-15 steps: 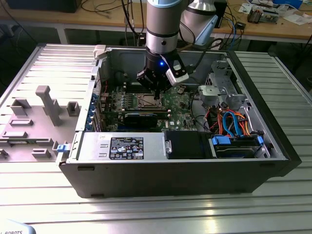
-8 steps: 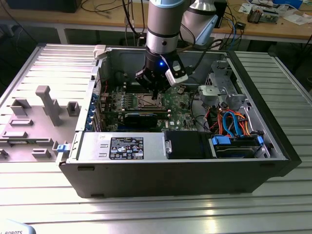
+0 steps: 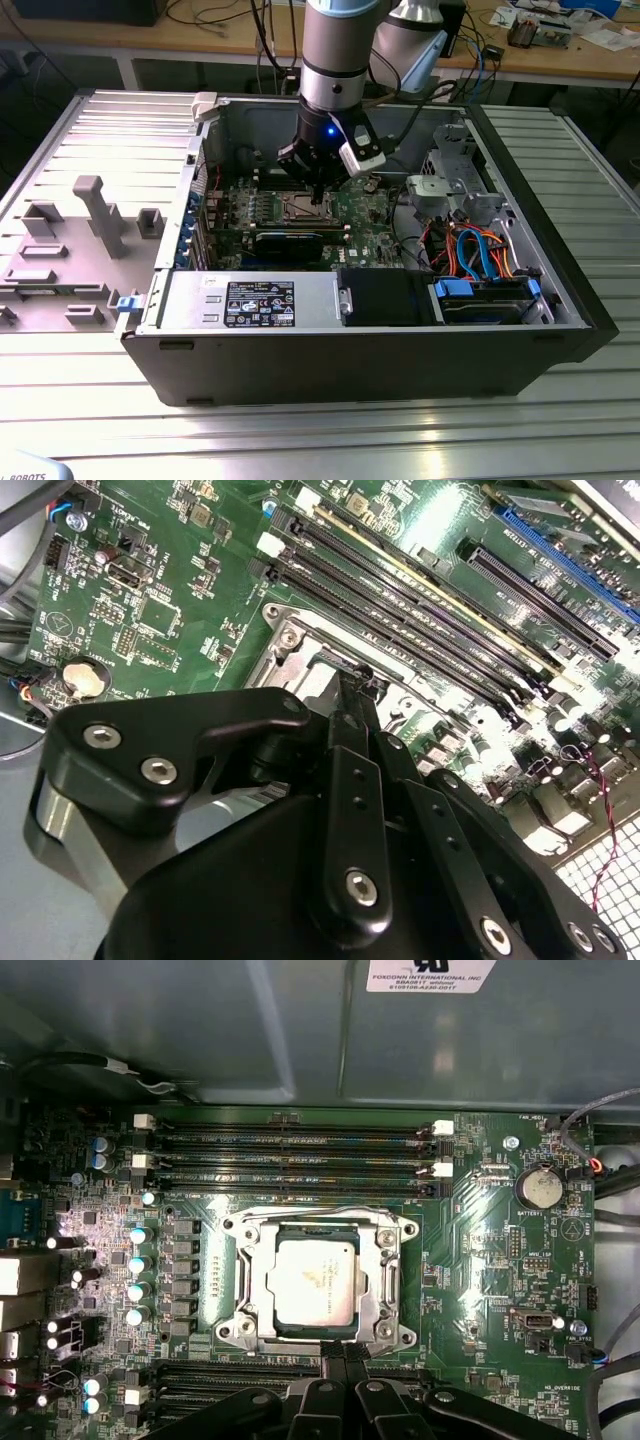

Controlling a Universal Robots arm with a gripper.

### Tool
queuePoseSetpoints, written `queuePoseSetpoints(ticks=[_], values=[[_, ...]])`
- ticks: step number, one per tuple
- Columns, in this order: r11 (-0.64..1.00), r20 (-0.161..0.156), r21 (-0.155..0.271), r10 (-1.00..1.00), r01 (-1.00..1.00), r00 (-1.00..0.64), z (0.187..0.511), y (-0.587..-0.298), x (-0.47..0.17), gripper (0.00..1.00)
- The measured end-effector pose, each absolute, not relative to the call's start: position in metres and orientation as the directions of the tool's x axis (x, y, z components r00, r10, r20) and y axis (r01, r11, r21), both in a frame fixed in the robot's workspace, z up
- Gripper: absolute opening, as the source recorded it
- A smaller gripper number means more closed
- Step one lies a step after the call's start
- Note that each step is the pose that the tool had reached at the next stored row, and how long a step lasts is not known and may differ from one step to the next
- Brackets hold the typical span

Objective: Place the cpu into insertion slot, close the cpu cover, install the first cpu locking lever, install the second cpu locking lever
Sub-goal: 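Install the second cpu locking lever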

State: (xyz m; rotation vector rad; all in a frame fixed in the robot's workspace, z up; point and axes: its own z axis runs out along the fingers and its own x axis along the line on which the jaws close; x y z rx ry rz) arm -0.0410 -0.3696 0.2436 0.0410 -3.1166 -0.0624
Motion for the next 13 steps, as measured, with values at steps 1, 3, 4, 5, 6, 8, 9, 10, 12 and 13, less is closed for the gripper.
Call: queuePoseSetpoints(ticks=[1,3,4,5,6,8,9,10,12,13], values=[[0.999,0.024,0.040,-0.027,-0.026,-0.999,0.244,-0.370,-0.041,0.11],[0.999,0.031,0.041,-0.027,-0.026,-0.999,0.243,-0.370,-0.041,0.11],[0.999,0.041,0.041,-0.027,-0.025,-0.999,0.243,-0.370,-0.041,0.11],[0.999,0.052,0.042,-0.027,-0.025,-0.998,0.243,-0.370,-0.041,0.11],[0.999,0.066,0.043,-0.027,-0.024,-0.997,0.243,-0.370,-0.041,0.11],[0.999,0.071,0.044,-0.027,-0.024,-0.997,0.243,-0.373,-0.041,0.11],[0.999,0.071,0.047,-0.027,-0.024,-0.997,0.243,-0.375,-0.041,0.11],[0.998,0.072,0.053,-0.027,-0.024,-0.997,0.242,-0.379,-0.041,0.11],[0.998,0.073,0.065,-0.028,-0.023,-0.997,0.242,-0.384,-0.041,0.11],[0.997,0.075,0.071,-0.029,-0.023,-0.997,0.242,-0.386,-0.041,0.11]])
